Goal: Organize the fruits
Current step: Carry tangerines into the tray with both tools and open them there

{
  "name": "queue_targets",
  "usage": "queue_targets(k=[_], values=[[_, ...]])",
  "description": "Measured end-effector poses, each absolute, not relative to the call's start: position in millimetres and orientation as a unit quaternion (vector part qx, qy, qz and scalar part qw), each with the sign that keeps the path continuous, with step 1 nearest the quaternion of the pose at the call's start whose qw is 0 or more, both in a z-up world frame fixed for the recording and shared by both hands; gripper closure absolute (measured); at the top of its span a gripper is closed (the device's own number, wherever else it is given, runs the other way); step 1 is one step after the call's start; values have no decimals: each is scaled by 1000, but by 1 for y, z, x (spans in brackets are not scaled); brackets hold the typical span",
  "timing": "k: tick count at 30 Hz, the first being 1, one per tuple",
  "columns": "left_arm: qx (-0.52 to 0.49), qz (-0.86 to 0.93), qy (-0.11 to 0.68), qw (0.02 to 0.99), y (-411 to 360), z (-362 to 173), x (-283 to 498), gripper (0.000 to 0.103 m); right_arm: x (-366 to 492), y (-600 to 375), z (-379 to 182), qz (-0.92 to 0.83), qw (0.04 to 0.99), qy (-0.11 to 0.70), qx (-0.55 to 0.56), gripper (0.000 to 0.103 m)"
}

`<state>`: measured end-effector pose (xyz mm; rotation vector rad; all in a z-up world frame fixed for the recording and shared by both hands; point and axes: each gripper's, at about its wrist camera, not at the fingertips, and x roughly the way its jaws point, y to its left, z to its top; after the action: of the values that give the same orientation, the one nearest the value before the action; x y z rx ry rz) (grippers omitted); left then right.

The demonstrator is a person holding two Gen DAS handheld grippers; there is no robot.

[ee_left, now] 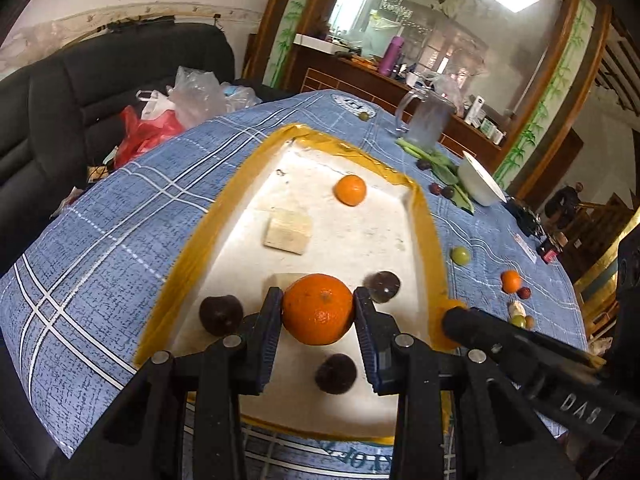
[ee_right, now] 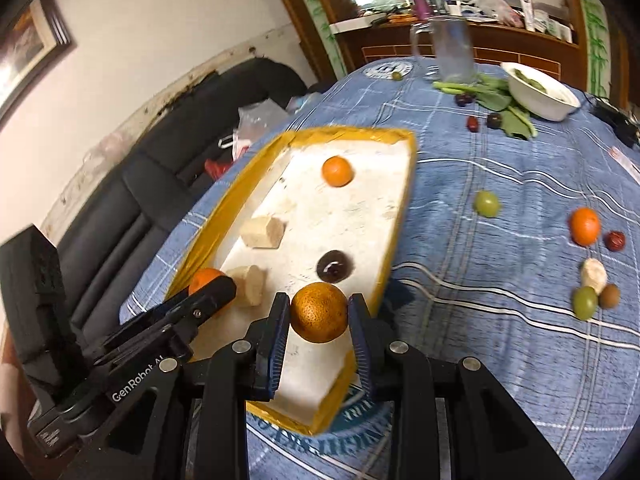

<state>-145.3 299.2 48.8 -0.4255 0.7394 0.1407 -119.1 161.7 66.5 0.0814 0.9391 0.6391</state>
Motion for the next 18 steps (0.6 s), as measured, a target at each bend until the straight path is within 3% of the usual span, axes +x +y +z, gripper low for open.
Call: queue_targets(k=[2,6,9,18], values=[[-211,70,360,906,303,47,-146,68,-119,168,63,301,843,444,30,69],[-228,77,347,906,311,49,-151,43,-120,175,62,295,847,441,22,66],[-236,78,340,907,314,54,-156,40,-121,172,65,289,852,436,23,53],[-183,79,334,921,284,73,-166,32,-134,136,82,269,867,417,37,52]])
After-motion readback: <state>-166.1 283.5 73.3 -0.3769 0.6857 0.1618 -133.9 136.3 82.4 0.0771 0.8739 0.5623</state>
